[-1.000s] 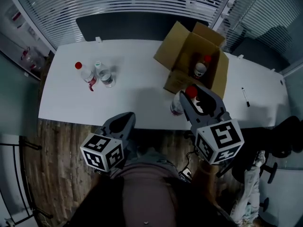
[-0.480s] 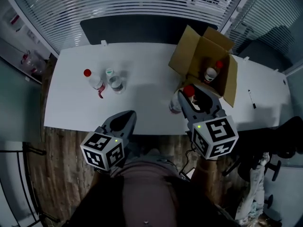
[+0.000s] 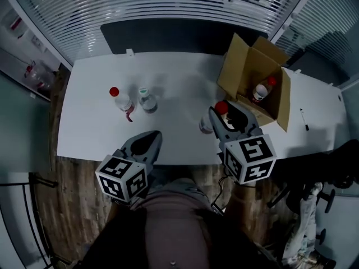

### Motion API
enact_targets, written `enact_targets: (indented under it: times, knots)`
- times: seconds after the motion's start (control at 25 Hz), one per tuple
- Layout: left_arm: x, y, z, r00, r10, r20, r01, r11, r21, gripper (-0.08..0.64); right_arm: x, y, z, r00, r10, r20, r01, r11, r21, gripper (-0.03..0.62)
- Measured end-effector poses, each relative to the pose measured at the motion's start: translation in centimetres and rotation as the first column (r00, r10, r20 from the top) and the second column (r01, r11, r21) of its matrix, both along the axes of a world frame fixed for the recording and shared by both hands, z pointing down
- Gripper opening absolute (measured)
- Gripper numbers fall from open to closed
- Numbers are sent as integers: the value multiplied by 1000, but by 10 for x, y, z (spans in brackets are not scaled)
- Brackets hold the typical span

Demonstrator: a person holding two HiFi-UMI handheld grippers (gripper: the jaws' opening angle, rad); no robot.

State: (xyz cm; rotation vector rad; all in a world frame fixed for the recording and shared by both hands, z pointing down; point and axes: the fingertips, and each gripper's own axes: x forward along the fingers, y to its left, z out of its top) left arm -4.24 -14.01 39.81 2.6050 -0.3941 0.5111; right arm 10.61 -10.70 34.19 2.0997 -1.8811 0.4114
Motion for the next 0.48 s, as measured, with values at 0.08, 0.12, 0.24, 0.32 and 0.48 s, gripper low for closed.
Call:
enact_targets:
  times: [0.08, 0.12, 0.24, 0.32, 0.48]
  knots:
    - [-4, -8, 1, 1000, 0, 2, 0, 1000, 1, 8, -4, -8, 5, 1000, 2, 4, -2, 1000, -7, 170]
    - [-5, -12, 1, 1000, 0, 2, 0, 1000, 3, 8, -5, -12, 6, 1000, 3, 5, -3, 1000, -9, 170]
    - [-8, -24, 0, 1000, -2, 0, 2, 1000, 10, 8, -10, -24, 12, 1000, 3, 8, -3, 1000, -16, 170]
    - [-11, -31, 0, 1000, -4, -1, 4, 1000, 14, 8, -12, -32, 16, 1000, 1, 9, 0, 1000, -23, 170]
    - [-17, -43, 5, 1000, -11, 8, 11, 1000, 15, 8, -17, -48, 29, 1000, -10, 14, 10, 999, -41, 170]
